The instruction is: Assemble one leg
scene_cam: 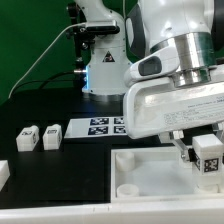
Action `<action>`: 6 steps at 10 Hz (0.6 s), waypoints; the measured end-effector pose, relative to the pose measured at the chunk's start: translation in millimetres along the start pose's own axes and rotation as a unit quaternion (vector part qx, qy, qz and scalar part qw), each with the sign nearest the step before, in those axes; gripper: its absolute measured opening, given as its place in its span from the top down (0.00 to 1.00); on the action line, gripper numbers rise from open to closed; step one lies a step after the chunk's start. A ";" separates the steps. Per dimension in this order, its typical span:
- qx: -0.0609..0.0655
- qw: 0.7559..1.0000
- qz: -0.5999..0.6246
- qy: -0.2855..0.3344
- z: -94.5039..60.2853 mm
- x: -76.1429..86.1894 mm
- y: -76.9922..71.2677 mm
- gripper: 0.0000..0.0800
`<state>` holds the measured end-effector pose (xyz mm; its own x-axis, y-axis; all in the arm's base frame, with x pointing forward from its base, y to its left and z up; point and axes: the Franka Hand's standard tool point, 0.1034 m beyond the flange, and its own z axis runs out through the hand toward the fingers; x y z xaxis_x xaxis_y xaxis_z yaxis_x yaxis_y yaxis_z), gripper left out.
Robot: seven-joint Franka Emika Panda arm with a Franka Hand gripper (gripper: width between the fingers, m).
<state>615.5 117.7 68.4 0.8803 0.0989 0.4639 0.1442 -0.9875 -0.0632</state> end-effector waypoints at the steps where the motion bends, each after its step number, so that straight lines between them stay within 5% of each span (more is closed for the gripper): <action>1: -0.007 1.000 0.005 0.023 -0.3 -3.5 -0.5 0.64; 6: -0.031 0.998 0.028 0.051 -0.9 -5.6 -1.7 0.64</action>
Offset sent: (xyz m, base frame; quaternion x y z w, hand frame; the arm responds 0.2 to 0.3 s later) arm -0.0086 0.0075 -0.0146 -0.0397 0.0155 -0.0010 0.9991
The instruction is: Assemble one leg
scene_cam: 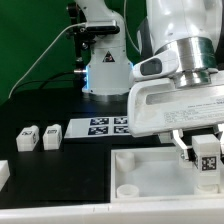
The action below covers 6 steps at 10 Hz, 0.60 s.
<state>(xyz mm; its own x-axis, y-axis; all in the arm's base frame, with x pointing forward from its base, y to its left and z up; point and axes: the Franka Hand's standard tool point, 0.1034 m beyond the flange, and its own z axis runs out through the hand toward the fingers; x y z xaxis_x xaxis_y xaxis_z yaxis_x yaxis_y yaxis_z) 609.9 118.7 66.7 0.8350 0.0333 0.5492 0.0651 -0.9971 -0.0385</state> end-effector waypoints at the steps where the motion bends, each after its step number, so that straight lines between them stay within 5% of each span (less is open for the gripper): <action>1: 0.000 1.000 0.000 0.000 0.1 -0.2 0.2 0.48; 2: 0.000 1.000 0.000 0.000 0.2 -0.3 0.2 0.48; 3: 0.000 1.000 0.000 0.000 0.2 -0.3 0.2 0.30; 4: 0.000 1.000 0.000 0.000 0.2 -0.3 0.2 0.22; 6: 0.000 1.000 0.000 0.000 0.2 -0.3 0.2 0.20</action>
Offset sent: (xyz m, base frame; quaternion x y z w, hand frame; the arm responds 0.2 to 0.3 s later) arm 0.0000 0.0000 0.0000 0.0000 0.0000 0.0000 1.0000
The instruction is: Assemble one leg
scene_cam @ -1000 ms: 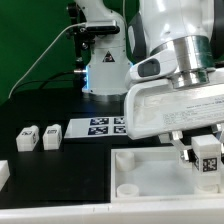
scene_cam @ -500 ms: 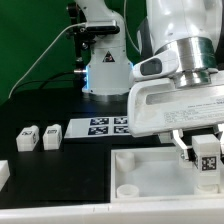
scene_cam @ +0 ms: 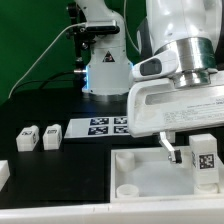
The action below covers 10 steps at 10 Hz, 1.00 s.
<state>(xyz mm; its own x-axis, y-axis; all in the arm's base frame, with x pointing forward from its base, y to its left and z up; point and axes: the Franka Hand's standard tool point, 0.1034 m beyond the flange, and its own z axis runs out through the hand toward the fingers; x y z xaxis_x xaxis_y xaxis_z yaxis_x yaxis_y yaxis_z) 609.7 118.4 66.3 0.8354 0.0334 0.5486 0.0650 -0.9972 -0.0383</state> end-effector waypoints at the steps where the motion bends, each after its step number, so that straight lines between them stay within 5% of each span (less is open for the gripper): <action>1: 0.000 1.000 0.000 0.000 0.0 0.0 0.0 0.19; 6: 0.000 1.000 0.000 0.000 -0.6 0.6 -0.2 0.19; 10: 0.011 0.998 0.008 -0.057 -31.0 24.5 -0.4 0.19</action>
Offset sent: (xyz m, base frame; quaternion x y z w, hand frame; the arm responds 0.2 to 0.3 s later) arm 0.0000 0.0000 0.0000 0.0000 0.0000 0.0000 1.0000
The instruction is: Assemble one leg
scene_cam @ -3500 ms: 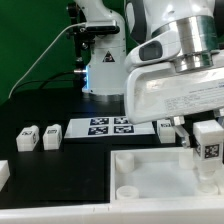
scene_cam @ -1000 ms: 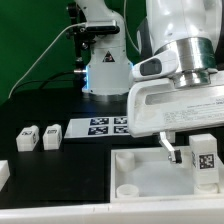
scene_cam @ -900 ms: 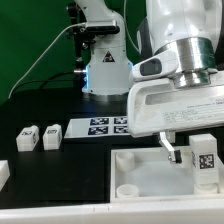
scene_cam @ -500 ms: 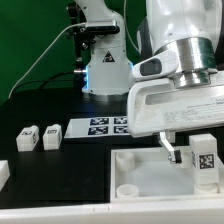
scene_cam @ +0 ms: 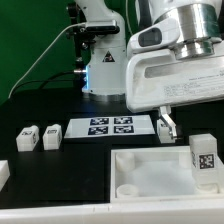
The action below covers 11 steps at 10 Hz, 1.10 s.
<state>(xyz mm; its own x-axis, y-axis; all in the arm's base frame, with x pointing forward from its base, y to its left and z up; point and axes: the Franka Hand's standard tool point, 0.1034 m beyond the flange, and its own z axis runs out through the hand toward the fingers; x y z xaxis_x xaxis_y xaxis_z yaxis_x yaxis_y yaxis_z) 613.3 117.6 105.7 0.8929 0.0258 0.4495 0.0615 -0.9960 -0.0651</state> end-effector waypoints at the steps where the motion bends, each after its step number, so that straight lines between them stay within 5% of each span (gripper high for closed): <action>1: 0.000 1.000 0.000 -0.005 0.3 -1.0 0.0 0.19; 11: 0.000 1.000 0.000 -0.005 0.3 -1.0 0.0 0.19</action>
Offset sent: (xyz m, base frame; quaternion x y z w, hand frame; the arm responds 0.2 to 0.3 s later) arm 0.0373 -0.0093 -0.0066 -0.0160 -0.3828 0.0185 0.9235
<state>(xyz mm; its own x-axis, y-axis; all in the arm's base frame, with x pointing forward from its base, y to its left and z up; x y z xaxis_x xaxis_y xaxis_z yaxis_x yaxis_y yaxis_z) 612.5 117.6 105.0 0.8972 0.0264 0.4408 0.0616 -0.9959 -0.0658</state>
